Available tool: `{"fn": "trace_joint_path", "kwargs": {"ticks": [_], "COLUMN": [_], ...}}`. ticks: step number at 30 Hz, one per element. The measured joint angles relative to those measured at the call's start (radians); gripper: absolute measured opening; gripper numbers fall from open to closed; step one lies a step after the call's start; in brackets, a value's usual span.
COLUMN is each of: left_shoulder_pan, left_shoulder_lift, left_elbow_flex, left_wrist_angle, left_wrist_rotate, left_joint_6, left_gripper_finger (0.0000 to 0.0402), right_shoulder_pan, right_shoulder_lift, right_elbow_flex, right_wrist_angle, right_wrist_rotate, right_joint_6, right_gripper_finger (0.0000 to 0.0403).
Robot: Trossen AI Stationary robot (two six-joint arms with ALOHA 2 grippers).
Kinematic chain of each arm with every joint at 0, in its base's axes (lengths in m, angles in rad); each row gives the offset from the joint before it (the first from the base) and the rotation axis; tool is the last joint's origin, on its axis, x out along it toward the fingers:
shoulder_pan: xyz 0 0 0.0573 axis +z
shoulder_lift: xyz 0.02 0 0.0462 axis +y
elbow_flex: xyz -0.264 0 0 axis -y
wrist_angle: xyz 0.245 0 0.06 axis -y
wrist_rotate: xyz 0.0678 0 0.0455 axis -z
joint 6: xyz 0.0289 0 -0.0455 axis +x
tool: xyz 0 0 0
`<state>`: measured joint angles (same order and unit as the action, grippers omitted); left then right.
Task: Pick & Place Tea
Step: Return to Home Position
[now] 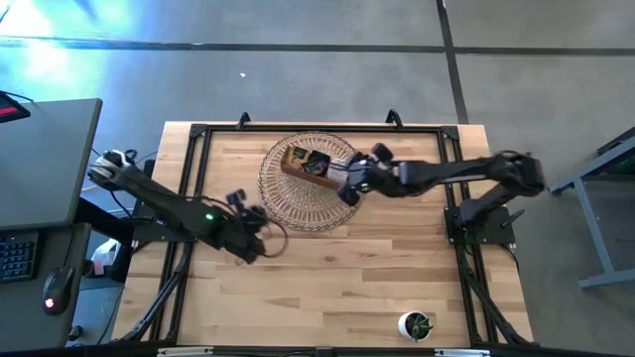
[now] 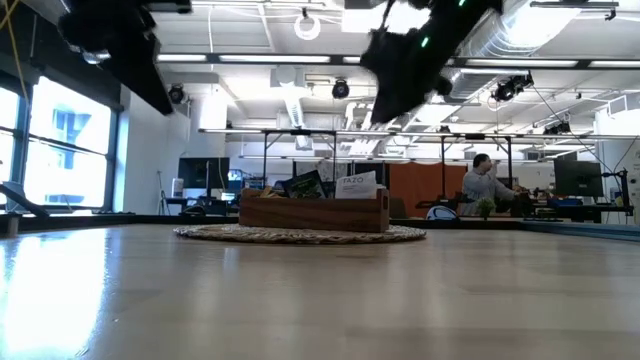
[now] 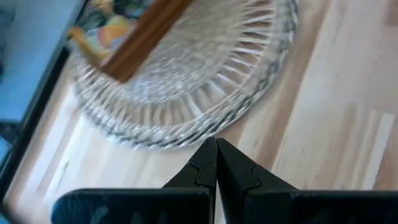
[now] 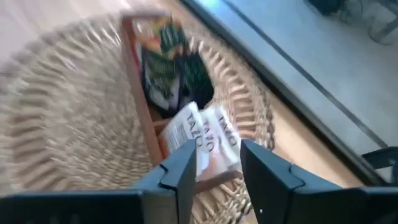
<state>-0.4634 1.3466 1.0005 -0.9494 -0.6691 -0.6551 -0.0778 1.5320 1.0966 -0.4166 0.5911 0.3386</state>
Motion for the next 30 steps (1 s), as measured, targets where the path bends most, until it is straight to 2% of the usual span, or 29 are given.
{"fn": "trace_joint_path", "kwargs": {"ticks": [4,8,12,15,17,19,22,26,30], "left_shoulder_pan": [-0.022,-0.076,-0.173,-0.238,-0.27,-0.289,-0.289,-0.289,-0.289], "left_shoulder_lift": [-0.134,-0.284,-0.488,-0.652,-0.756,-0.857,-0.976,-1.104,-1.198], "left_elbow_flex": [0.009,-0.011,-0.084,-0.189,-0.278,-0.37,-0.493,-0.585,-0.655], "left_wrist_angle": [-0.178,-0.328,-0.371,-0.275,-0.16,-0.004,0.183,0.313,0.423], "left_wrist_rotate": [-0.009,-0.052,-0.123,-0.211,-0.258,-0.3,-0.308,-0.342,-0.4], "left_joint_6": [-0.137,-0.28,-0.406,-0.421,-0.375,-0.282,-0.106,0.082,0.277], "left_gripper_finger": [0.0,0.0,0.0,0.0,0.0,0.0,0.0,0.0,0.0], "right_shoulder_pan": [0.05,0.155,0.282,0.349,0.372,0.377,0.359,0.314,0.258], "right_shoulder_lift": [-0.16,-0.288,-0.37,-0.417,-0.456,-0.499,-0.578,-0.706,-0.85], "right_elbow_flex": [0.0,0.001,0.001,-0.051,-0.137,-0.248,-0.429,-0.638,-0.803], "right_wrist_angle": [-0.076,-0.129,-0.193,-0.178,-0.106,0.011,0.234,0.515,0.708], "right_wrist_rotate": [-0.024,-0.061,0.063,0.155,0.155,0.093,0.003,-0.139,-0.249], "right_joint_6": [0.001,-0.006,-0.053,-0.044,-0.043,-0.049,-0.08,-0.158,-0.187], "right_gripper_finger": [0.0129,0.0129,0.0129,0.0129,0.0129,0.0129,0.0129,0.0129,0.0129]}}
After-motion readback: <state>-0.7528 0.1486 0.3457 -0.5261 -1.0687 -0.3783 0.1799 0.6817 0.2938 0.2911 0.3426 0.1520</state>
